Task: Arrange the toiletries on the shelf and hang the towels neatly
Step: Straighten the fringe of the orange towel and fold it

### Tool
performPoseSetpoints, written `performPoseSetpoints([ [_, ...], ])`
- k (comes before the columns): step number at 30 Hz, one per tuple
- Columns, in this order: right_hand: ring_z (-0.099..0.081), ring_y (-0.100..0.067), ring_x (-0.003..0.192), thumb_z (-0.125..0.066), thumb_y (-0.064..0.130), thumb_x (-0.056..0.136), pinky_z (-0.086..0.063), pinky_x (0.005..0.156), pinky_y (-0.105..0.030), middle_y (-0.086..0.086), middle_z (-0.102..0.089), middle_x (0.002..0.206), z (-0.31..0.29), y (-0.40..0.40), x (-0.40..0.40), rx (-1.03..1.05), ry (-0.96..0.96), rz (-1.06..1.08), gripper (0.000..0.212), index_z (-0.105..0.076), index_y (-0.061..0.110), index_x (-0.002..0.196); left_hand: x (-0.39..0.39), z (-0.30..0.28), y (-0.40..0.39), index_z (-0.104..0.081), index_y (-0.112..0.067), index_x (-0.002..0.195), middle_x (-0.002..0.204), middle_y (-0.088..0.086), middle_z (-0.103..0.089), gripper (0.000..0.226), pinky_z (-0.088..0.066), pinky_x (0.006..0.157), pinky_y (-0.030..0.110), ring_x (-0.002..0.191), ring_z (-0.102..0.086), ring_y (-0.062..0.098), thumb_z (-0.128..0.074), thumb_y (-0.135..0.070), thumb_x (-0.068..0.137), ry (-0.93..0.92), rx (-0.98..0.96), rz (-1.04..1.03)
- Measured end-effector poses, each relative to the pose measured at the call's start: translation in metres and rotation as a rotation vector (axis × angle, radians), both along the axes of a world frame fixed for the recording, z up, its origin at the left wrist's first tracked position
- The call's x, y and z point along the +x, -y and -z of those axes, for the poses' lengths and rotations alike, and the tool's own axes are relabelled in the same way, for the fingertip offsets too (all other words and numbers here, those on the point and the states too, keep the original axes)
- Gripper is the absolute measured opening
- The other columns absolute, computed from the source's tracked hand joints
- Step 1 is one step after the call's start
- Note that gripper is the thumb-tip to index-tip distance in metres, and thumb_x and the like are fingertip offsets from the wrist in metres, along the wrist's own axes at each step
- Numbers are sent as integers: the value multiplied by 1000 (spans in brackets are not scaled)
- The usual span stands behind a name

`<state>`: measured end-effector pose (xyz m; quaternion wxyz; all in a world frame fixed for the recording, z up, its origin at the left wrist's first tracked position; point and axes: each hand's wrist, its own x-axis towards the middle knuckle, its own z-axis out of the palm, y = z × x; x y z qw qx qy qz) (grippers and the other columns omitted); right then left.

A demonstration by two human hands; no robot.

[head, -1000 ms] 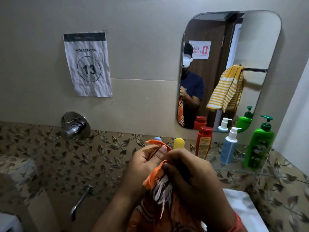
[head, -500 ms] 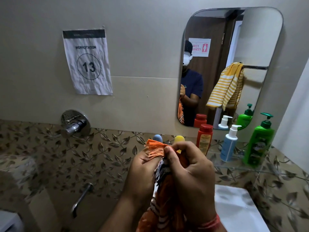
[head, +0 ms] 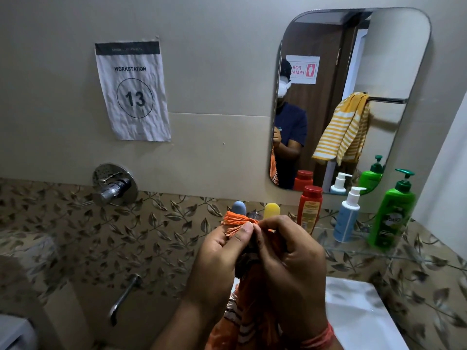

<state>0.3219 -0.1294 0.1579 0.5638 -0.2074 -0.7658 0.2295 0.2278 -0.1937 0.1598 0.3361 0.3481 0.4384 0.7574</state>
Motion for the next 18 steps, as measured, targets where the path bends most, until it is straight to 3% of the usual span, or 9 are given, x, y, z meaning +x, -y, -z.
performPoseSetpoints([
  [4, -58, -13, 65, -72, 26, 87, -48, 56, -29, 6, -60, 72, -5, -2, 5, -45, 82, -159, 11, -63, 23, 82, 1, -5, -3, -75, -18, 71, 74, 8, -72, 32, -54, 73, 36, 73, -70, 21, -55, -22, 95, 24, 7, -87],
  [6, -55, -24, 60, -73, 31, 86, -45, 53, -37, -5, -60, 68, -6, -7, 14, -248, 89, -395, 13, -64, 21, 83, -4, -7, -2, -72, -20, 70, 69, 5, -66, 34, -50, 69, 35, 67, -64, 18, -54, -25, 98, -29, -16, -137],
  [9, -57, -18, 64, -73, 34, 82, -45, 58, -27, -6, -60, 72, -4, -21, 27, -464, 87, -567, 16, -68, 20, 79, -10, -12, 2, -73, -27, 73, 65, -1, -64, 26, -49, 61, 28, 62, -60, 13, -57, -38, 90, -148, -45, -200],
  [13, -60, -8, 97, -69, 50, 82, -51, 78, -24, 13, -53, 105, 3, -25, 27, -239, 392, -516, 19, -69, 31, 86, -11, -20, 0, -74, -29, 84, 76, -3, -75, 19, -56, 69, 30, 71, -71, 11, -59, -38, 91, -374, -82, -251],
  [15, -60, -12, 106, -66, 51, 83, -54, 85, -31, 13, -54, 113, 6, -20, 21, -224, 373, -536, 30, -70, 22, 87, -11, -23, -1, -72, -24, 84, 76, -5, -76, 19, -53, 65, 20, 70, -71, 6, -59, -27, 97, -487, -113, -278],
  [18, -63, -20, 97, -66, 43, 87, -54, 79, -35, 3, -62, 102, 10, -14, 17, -212, 201, -540, 29, -68, 15, 81, -13, -26, 2, -67, -21, 78, 68, -10, -70, 22, -48, 58, 17, 61, -64, -1, -59, -22, 99, -615, -144, -340],
])
